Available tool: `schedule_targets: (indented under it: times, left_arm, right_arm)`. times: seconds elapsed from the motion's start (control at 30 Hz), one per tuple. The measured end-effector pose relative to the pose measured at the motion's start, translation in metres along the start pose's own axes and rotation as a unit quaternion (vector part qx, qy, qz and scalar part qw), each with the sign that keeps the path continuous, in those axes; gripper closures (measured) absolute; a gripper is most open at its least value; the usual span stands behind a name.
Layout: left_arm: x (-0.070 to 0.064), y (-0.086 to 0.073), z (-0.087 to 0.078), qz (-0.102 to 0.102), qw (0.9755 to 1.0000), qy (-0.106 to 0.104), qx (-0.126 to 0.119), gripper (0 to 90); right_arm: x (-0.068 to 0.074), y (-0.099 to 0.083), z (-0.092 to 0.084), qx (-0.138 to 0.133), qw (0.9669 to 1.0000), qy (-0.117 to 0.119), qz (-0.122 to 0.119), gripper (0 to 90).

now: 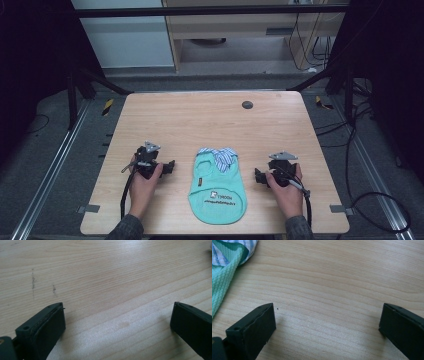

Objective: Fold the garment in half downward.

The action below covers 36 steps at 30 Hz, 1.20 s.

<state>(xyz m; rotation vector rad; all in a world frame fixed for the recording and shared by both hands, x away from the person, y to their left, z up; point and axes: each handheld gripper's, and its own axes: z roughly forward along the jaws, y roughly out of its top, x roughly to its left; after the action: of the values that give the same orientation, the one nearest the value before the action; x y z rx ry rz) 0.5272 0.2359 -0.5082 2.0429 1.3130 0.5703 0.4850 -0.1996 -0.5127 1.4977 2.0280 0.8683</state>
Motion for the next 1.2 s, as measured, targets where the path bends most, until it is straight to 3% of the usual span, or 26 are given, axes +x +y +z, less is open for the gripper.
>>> schedule_targets:
  times: [0.7, 1.03, 1.1, 1.2]
  left_arm:
    - [-0.007, -0.009, -0.01, 0.008, 0.9999, -0.008, 0.003, 0.0]
    - [-0.008, -0.007, -0.013, 0.025, 0.9993, -0.025, -0.008, 4.0]
    - [-0.011, -0.005, -0.015, 0.031, 0.9991, -0.029, -0.001, 5.1]
    - [-0.021, 0.001, -0.02, 0.043, 0.998, -0.047, 0.005, 9.6]
  right_arm:
    - [-0.001, 0.0, 0.0, 0.0, 1.0, 0.004, -0.006, 0.9]
    - [0.0, 0.001, 0.001, -0.002, 1.0, 0.004, -0.004, 1.7]
    - [0.001, 0.001, 0.0, -0.005, 0.9999, 0.008, -0.007, 5.0]
    - [0.003, -0.001, -0.004, -0.019, 0.9997, 0.012, -0.012, 22.8]
